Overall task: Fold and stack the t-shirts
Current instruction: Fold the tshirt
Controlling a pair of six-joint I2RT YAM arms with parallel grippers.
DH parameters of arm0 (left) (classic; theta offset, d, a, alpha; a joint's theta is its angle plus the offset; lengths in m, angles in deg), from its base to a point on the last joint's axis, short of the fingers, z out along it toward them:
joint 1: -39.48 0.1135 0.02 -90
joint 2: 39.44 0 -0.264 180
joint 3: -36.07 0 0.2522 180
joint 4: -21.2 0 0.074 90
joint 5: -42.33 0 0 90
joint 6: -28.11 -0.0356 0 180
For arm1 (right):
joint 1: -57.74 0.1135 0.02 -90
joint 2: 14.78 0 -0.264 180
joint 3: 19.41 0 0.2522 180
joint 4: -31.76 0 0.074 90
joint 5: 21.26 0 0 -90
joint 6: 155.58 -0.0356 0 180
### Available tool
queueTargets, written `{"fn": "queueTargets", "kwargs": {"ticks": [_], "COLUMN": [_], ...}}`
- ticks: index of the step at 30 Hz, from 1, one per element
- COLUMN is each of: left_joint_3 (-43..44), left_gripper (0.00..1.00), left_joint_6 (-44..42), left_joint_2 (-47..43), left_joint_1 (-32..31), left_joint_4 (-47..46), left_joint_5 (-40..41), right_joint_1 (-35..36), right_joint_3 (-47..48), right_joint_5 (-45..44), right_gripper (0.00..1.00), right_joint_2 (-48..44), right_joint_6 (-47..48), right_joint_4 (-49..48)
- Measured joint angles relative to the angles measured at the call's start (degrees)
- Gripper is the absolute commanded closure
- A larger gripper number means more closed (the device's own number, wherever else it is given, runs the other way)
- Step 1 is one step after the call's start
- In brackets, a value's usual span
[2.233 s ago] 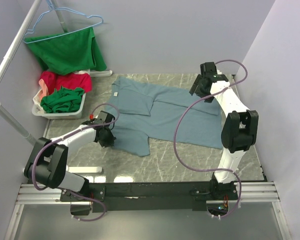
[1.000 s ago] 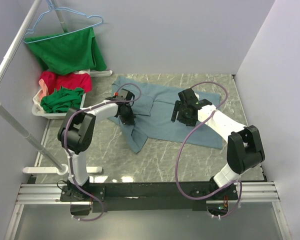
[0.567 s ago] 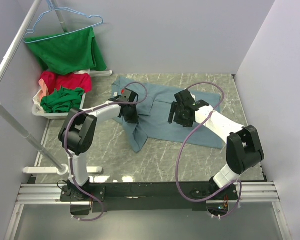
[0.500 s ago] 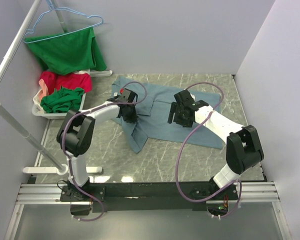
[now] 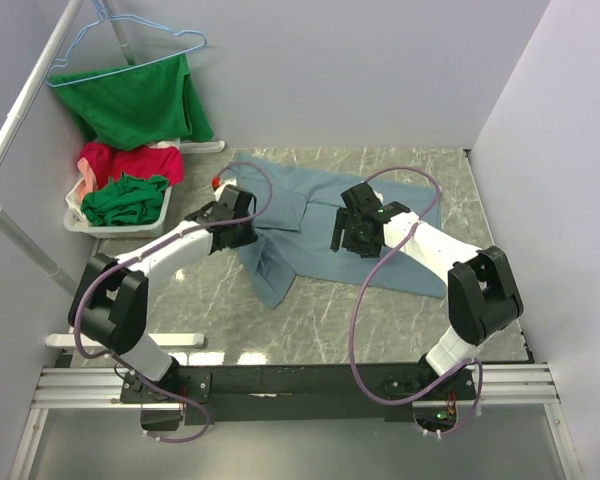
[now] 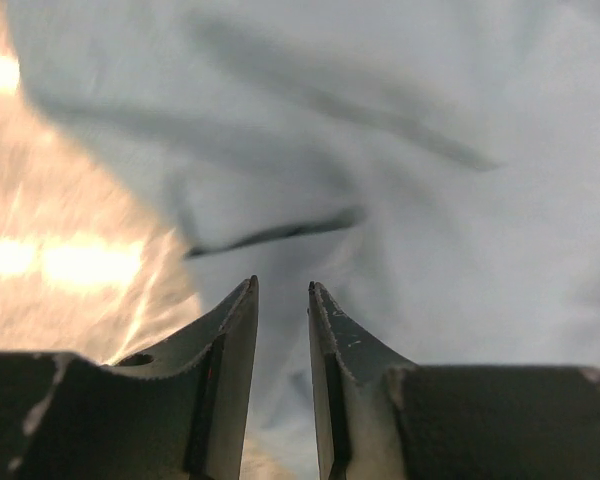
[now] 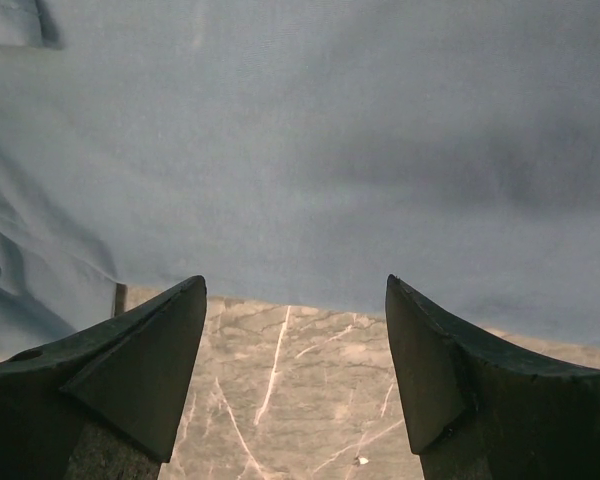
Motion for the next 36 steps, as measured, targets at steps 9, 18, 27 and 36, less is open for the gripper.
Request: {"fn": "queueTargets", "kwargs": {"ticks": [9,18,27,36], "left_joint_3": [-10.16,-10.86,-10.82,-9.77], "left_gripper": [0.68,0.73,0.99,0.99], "left_joint_6": [4.11,3.13,1.92,2.51], "left_joint_2": [0.00,2.89,3.67,-1.53], "left_joint_1": [0.94,2.95,2.95,0.44], "left_joint_4": [-0.33,-5.27,-7.87,-3.56], "left_joint_5": [2.34,-1.33,-6.91,-4.74], "right_joint_1": [0.17,1.05,2.27,2.84], "right_joint_3": [0.00,0.39,0.72,2.25], "right_joint_5": [-0.04,-0.11,-0.42,-0.48], "right_gripper": [0.21,0.22,0.22,0.22], "right_joint_2": [0.00,0.68,2.38,2.80], "right_joint_6": [0.00,-0.04,-0.22,-0.24], "right_joint_4": [0.04,0.13,0.61,0.72]}}
